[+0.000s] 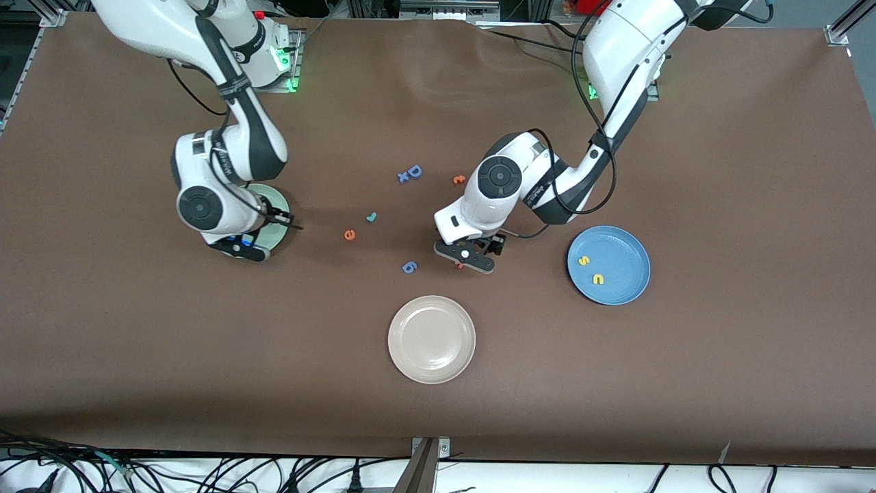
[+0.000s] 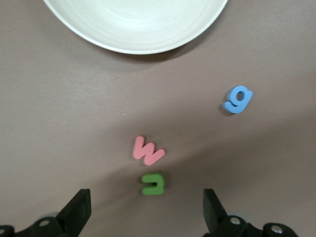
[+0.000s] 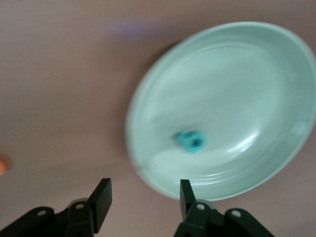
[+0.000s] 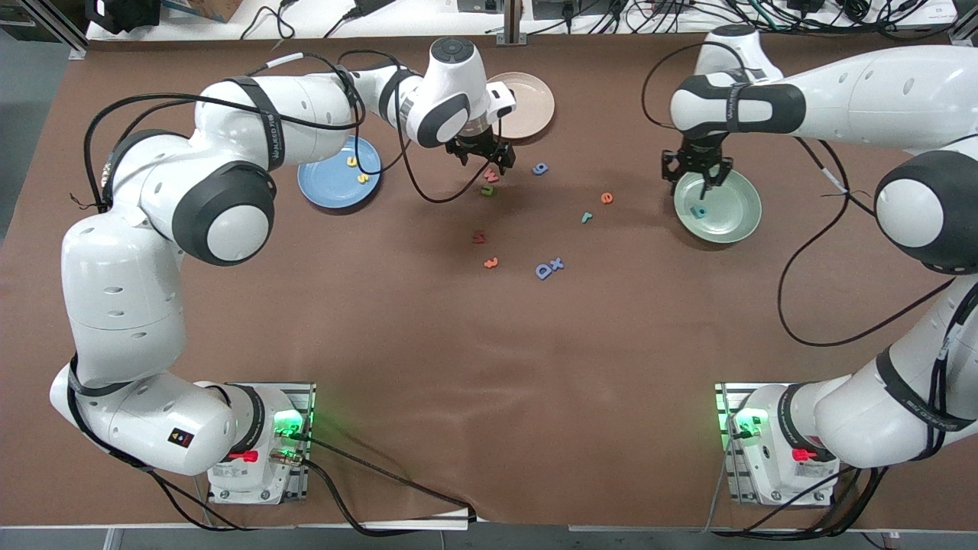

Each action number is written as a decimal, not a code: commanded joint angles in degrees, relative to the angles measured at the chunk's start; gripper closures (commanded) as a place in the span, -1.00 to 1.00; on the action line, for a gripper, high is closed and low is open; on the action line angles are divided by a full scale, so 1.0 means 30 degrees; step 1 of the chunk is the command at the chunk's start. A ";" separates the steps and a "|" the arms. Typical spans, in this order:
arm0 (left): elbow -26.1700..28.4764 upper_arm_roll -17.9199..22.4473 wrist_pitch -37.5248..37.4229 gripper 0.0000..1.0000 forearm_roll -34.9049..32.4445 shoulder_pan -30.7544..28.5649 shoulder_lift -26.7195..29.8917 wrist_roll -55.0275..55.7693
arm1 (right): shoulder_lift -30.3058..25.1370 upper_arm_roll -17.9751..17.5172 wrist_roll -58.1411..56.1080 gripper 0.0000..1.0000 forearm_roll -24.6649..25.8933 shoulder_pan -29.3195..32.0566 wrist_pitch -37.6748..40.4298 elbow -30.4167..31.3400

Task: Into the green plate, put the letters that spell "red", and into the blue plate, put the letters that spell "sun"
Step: 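Release the d on the green plate while the left gripper reaches green u, then grasp the green u with the left gripper while the right gripper grasps orange e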

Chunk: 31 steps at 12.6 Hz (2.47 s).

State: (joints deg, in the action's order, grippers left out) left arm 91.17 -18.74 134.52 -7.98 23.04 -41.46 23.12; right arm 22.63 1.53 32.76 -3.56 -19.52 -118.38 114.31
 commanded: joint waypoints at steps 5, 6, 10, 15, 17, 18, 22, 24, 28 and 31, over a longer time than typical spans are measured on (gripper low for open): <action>-0.0476 0.0182 0.0044 -0.10 -0.1734 0.0405 -0.1238 0.0875 | 0.1154 -0.2325 0.3960 -0.49 -0.0308 -0.0404 -0.3570 -0.0574; -0.0418 0.0182 0.0044 -0.11 -0.1734 0.0434 -0.1325 0.1369 | 0.1417 -0.2327 0.4167 -0.49 -0.0308 -0.0754 -0.4098 -0.0574; -0.0330 0.0182 0.0044 -0.13 -0.1734 0.0639 -0.1649 0.1843 | 0.2328 -0.2327 0.4111 -0.49 -0.0162 -0.1255 -0.5713 -0.0515; -0.0388 0.0182 0.0219 -0.09 -0.1763 0.0639 -0.1999 0.1843 | 0.3088 -0.2327 0.3759 -0.48 0.0248 -0.1635 -0.6825 -0.0457; -0.0388 0.0211 0.0600 0.16 -0.1763 0.0581 -0.2088 0.1843 | 0.3294 -0.2298 0.3730 -0.48 0.0277 -0.1754 -0.7323 -0.0427; -0.0388 0.0211 0.0601 0.47 -0.1763 0.0552 -0.2059 0.1843 | 0.3469 -0.2298 0.3730 -0.43 0.0278 -0.1754 -0.7500 -0.0427; -0.0388 0.0182 0.0484 0.85 -0.1734 0.0435 -0.1825 0.1872 | 0.3442 -0.2298 0.3759 0.06 0.0278 -0.1754 -0.7443 -0.0340; -0.0388 0.0182 0.0164 0.85 -0.1734 0.0085 -0.1388 0.1785 | 0.3354 -0.2268 0.3759 0.18 0.0278 -0.1754 -0.7385 -0.0339; -0.0447 -0.0052 -0.3139 0.82 -0.1471 -0.0823 0.0632 0.1173 | 0.3178 -0.2151 0.3759 0.22 0.0278 -0.1754 -0.7384 -0.0281; -0.0388 -0.0082 -0.6156 0.82 -0.0800 -0.2431 0.1864 -0.1633 | 0.3178 -0.2005 0.3700 0.21 0.1353 -0.1754 -0.7472 -0.0281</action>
State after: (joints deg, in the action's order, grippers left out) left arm 88.57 -18.28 120.29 -11.15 18.96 -38.68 23.19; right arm 32.24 -5.47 44.14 -2.67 -24.47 -140.15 113.01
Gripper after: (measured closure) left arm 0.731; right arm 0.604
